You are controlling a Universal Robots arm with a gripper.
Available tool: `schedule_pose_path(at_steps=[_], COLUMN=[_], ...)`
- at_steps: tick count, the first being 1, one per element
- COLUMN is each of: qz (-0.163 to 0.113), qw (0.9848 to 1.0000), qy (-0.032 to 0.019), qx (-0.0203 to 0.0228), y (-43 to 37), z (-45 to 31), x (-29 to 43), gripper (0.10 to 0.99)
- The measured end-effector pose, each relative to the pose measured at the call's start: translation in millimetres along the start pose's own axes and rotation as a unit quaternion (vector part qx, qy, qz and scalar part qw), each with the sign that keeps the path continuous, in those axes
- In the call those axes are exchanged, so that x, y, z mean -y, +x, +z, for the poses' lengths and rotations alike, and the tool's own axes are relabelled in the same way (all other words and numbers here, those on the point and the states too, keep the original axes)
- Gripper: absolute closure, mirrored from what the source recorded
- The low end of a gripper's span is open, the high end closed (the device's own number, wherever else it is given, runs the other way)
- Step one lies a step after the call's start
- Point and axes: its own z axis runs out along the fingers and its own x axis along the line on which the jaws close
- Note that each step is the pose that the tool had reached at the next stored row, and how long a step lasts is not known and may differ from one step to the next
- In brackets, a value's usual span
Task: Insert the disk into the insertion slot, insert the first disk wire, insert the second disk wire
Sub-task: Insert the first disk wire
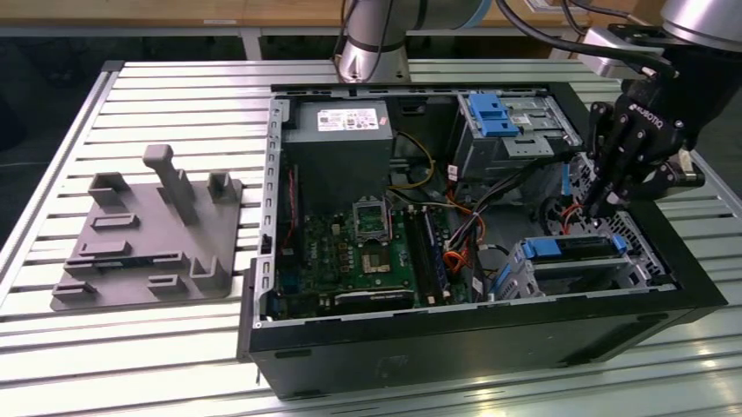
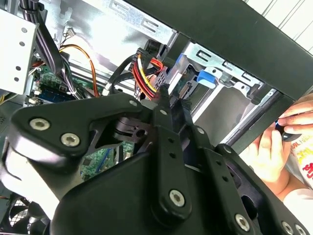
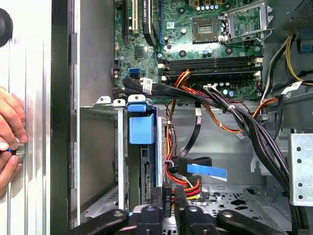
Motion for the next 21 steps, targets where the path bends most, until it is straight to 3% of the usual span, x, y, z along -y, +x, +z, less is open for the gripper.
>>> schedule_pose_path(at_steps=[3, 9, 14, 17, 20, 21], qz=[0.0, 0.0, -0.002, -0.003, -0.004, -0.004], qw=[1.0, 1.0, 0.9999, 0.9999, 0.9999, 0.9999], qy=[-0.0001, -0.0003, -0.0099, -0.0099, -0.0101, -0.0102], qx=[-0.0002, -0.0004, -0.001, -0.0007, 0.0053, 0.0102], y=[-0.1, -0.2, -0.4, 2.5, 7.6, 8.8], z=[0.0, 0.0, -0.1, 0.5, 1.4, 1.6], x=[0.0, 0.0, 3.1, 3.3, 3.6, 3.6], gripper=[0.922, 0.922, 0.922, 0.922, 0.922, 0.922])
